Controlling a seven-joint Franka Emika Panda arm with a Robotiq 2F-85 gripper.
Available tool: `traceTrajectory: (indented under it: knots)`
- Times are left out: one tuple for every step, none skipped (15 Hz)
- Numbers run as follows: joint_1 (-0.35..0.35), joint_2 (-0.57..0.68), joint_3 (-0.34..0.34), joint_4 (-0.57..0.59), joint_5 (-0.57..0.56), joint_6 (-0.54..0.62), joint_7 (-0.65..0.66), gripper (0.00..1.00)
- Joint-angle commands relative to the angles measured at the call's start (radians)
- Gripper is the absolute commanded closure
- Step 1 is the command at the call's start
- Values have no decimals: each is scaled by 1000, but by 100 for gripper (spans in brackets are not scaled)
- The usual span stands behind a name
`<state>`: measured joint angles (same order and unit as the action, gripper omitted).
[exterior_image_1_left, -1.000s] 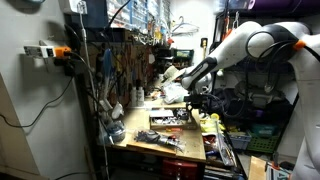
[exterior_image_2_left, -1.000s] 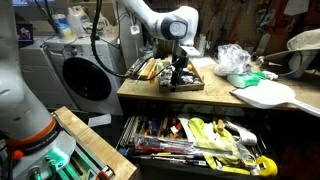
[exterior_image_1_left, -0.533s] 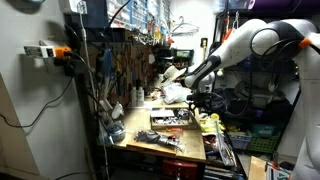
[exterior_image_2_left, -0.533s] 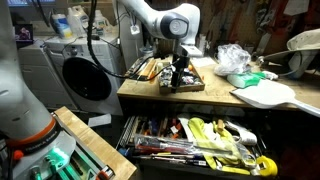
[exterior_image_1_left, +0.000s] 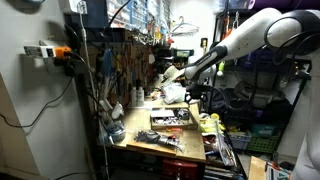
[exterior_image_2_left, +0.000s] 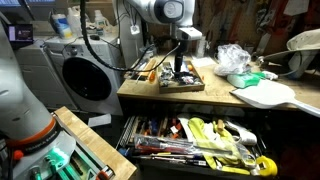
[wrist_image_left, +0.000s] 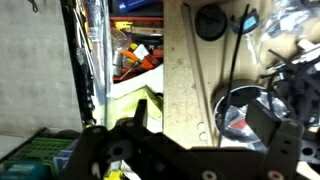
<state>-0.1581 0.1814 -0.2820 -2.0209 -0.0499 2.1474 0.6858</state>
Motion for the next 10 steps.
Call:
traceTrajectory:
  knots:
    - [9, -94, 50, -16, 4, -41, -145, 0]
    - [14, -111, 66, -13, 10, -59, -186, 0]
    - [20, -126, 82, -10, 14, -75, -224, 0]
    - [26, -142, 96, -12, 14, -87, -262, 0]
    - [27, -158, 107, -11, 6, -98, -305, 0]
    - [26, -178, 114, -11, 4, -106, -355, 0]
    - [27, -197, 122, -11, 5, -112, -407, 0]
    - [26, -225, 126, -21, 2, -114, -459, 0]
    - [25, -252, 129, -28, 5, -118, -515, 0]
    - [25, -292, 130, -44, 9, -122, -573, 0]
